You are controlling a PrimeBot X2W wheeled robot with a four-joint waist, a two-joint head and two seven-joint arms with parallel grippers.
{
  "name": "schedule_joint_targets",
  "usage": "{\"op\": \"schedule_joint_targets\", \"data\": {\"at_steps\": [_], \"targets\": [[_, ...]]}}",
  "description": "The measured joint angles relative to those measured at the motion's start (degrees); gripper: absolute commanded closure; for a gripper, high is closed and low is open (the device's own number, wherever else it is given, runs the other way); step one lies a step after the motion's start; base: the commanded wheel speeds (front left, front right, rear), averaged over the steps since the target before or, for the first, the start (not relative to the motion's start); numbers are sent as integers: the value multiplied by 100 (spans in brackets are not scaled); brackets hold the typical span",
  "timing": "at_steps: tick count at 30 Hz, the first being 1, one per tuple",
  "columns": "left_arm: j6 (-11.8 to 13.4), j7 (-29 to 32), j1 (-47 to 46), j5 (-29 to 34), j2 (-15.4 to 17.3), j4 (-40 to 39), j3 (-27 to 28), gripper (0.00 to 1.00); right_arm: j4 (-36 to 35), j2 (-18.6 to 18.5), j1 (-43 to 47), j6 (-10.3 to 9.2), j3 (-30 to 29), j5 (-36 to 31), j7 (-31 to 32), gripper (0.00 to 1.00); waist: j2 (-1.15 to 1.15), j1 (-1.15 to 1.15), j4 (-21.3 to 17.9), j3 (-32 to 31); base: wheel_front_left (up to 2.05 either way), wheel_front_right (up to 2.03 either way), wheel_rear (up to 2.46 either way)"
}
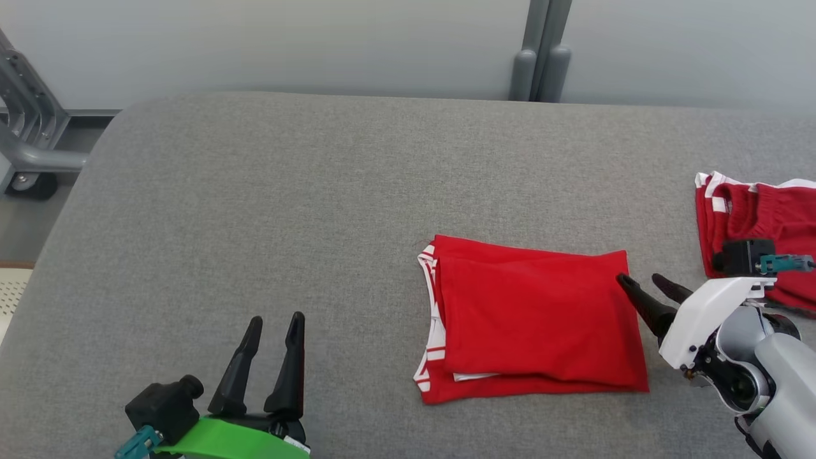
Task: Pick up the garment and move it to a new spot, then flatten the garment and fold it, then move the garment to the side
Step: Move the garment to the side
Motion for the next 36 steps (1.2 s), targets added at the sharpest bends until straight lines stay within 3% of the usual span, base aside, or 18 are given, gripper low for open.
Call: {"op": "schedule_joint_targets", "data": {"at_steps": [12, 26, 28, 32, 36], "targets": [[-55, 71, -38, 110, 9, -2, -172, 0, 243, -76, 142, 133, 141, -334, -498, 0, 0, 0, -95, 344, 0, 0, 0], [-53, 78, -82, 146, 30, 43, -152, 0, 660, 398, 213, 240, -88, 424, -535, 0, 0, 0, 166, 394, 0, 0, 0], [-49, 78, -83, 146, 32, 42, -143, 0, 731, 488, 211, 281, -174, 601, -534, 49, 0, 0, 168, 390, 0, 0, 0], [-48, 78, -83, 146, 41, 41, -136, 0, 800, 490, 190, 303, -160, 616, -534, 100, 0, 0, 158, 395, 0, 0, 0], [-48, 78, -83, 146, 44, 38, -136, 0, 855, 491, 149, 331, -119, 614, -533, 100, 0, 0, 137, 409, 0, 0, 0]]}}
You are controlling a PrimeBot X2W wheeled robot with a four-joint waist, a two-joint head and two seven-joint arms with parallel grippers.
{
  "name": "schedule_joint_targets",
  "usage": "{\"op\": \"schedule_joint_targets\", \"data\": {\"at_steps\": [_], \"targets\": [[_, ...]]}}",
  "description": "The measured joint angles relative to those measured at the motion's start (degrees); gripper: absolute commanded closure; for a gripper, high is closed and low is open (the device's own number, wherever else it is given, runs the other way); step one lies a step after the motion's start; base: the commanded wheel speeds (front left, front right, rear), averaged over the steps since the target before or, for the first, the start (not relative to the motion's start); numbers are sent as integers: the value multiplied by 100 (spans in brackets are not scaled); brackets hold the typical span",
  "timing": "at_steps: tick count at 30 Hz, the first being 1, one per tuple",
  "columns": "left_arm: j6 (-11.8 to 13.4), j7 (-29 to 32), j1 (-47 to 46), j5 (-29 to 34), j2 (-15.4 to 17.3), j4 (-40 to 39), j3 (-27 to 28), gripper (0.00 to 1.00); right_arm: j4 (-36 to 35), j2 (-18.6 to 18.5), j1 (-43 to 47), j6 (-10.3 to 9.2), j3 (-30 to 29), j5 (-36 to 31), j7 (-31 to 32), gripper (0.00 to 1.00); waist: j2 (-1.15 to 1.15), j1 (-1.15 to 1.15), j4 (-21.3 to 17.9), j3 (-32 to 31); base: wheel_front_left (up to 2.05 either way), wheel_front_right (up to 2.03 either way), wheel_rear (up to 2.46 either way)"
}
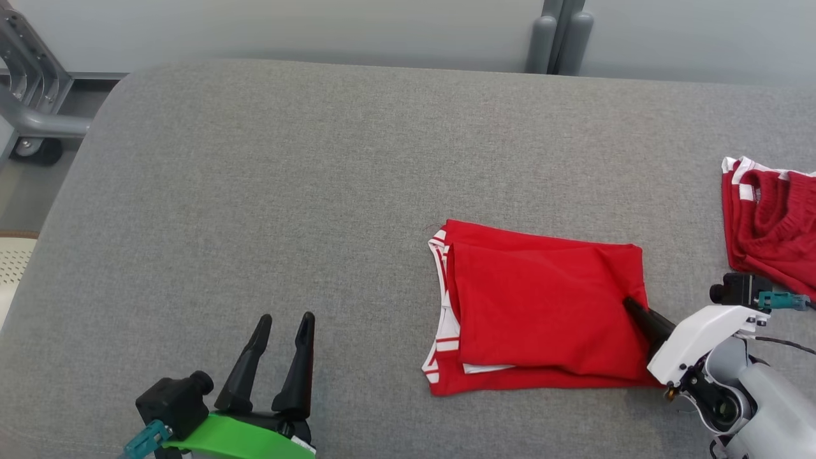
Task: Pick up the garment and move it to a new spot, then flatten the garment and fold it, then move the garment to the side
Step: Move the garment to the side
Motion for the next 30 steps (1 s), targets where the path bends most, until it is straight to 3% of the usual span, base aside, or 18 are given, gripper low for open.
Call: {"op": "schedule_joint_targets", "data": {"at_steps": [9, 30], "targets": [[51, -1, 1, 0, 24, 0, 136, 0, -29, -97, -450, 2, -183, 151, 34, 100, 0, 0, -139, -9, 0, 0, 0], [49, -10, 7, 0, -56, 45, 98, 0, -430, -1623, -1167, -59, -637, 77, 632, 100, 0, 0, -566, -186, 0, 0, 0]]}}
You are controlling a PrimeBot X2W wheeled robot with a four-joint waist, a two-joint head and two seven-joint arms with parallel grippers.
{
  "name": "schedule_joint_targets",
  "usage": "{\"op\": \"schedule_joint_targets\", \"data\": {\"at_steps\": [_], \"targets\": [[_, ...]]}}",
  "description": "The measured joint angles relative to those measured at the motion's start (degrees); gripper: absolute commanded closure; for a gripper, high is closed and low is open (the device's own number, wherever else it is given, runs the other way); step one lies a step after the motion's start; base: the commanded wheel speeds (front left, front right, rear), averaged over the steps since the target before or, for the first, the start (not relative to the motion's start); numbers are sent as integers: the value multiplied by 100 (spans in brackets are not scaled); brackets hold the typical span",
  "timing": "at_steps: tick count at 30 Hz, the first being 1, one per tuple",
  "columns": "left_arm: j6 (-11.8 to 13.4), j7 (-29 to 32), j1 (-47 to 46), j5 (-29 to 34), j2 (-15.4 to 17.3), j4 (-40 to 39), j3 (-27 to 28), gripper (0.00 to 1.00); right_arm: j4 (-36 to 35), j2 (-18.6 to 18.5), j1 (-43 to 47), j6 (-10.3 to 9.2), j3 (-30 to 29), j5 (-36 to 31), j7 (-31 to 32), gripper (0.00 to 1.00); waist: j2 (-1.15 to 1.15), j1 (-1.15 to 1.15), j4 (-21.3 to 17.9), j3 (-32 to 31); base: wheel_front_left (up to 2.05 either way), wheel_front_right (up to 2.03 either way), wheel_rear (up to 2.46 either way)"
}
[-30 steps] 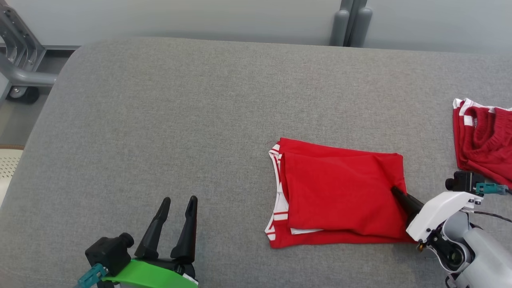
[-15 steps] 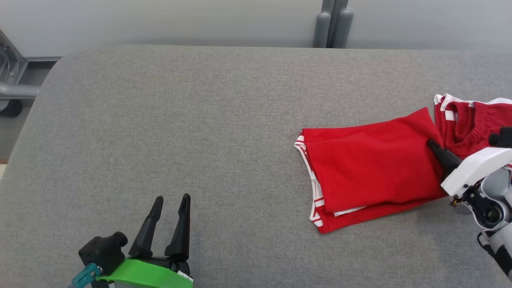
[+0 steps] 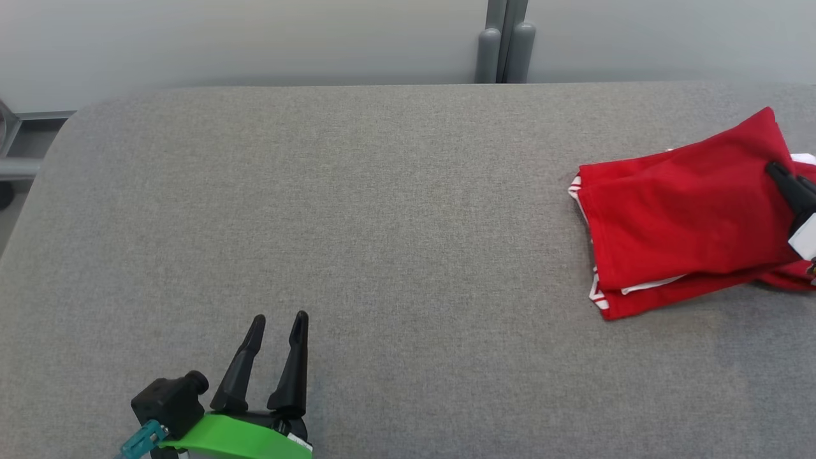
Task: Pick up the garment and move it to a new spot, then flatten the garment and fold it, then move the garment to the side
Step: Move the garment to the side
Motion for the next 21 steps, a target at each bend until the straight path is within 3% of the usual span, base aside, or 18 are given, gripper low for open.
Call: {"op": "schedule_joint_targets", "data": {"at_steps": [21], "targets": [[-1, 0, 1, 0, 2, 4, 7, 0, -486, -644, -315, -305, -185, -148, 413, 100, 0, 0, -13, 86, 0, 0, 0]]}}
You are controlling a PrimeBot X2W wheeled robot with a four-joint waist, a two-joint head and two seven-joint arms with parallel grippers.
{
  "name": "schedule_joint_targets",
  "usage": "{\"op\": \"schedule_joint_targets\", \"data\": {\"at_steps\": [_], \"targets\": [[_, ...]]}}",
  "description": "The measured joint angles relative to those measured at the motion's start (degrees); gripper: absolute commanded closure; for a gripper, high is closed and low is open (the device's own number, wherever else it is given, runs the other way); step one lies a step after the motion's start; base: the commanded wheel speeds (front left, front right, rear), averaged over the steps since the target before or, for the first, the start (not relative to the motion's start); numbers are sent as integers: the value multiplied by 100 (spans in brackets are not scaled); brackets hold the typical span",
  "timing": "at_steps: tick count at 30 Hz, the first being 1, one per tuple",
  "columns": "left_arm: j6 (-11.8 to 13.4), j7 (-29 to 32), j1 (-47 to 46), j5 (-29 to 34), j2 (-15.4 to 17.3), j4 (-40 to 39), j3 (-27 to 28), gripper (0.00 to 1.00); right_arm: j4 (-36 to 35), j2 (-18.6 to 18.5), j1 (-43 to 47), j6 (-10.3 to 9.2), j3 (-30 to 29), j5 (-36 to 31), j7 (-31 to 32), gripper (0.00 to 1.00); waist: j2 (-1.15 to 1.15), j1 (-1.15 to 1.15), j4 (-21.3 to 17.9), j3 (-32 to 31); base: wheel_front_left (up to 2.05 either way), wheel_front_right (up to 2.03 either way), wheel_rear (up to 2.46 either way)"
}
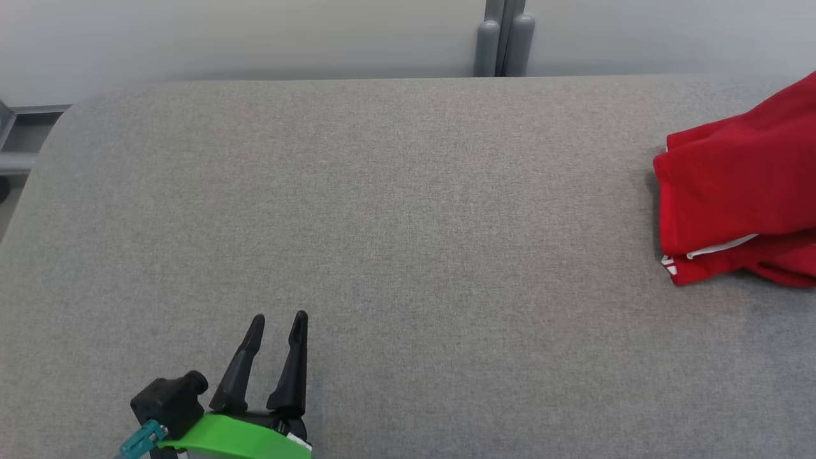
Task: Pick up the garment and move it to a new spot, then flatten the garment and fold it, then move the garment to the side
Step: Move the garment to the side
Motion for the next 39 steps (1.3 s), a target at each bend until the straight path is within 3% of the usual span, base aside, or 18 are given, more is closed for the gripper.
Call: {"op": "schedule_joint_targets", "data": {"at_steps": [4, 21, 33, 34, 36, 37, 39], "targets": [[0, 0, -1, 0, 10, -9, -2, 0, 20, -122, 4, -67, -5, -60, 68, 100, 0, 0, 5, 36, 0, 0, 0], [56, 199, -17, 198, 242, -261, 23, 0, 801, -480, 146, -712, -65, -505, 77, 100, 0, 0, 179, 504, 0, 0, 0], [163, 471, -20, 315, 634, -581, 237, 0, 1427, -172, 132, -905, -51, -750, -360, 100, 0, 0, 153, 876, 0, 0, 0], [163, 481, -20, 323, 667, -632, 249, 0, 1448, -155, 126, -907, -55, -766, -405, 92, 0, 0, 132, 894, 0, 0, 0], [194, 523, -20, 326, 723, -675, 276, 0, 1501, -76, 110, -913, -91, -798, -504, 41, 0, 0, 84, 930, 0, 0, 0], [220, 545, -20, 339, 736, -691, 283, 0, 1543, -40, 98, -914, -108, -798, -554, 0, 0, 0, 57, 947, 0, 0, 0], [223, 579, -20, 357, 745, -769, 283, 0, 1627, -18, 80, -950, -127, -800, -610, 0, 0, 0, 1, 981, 0, 0, 0]]}}
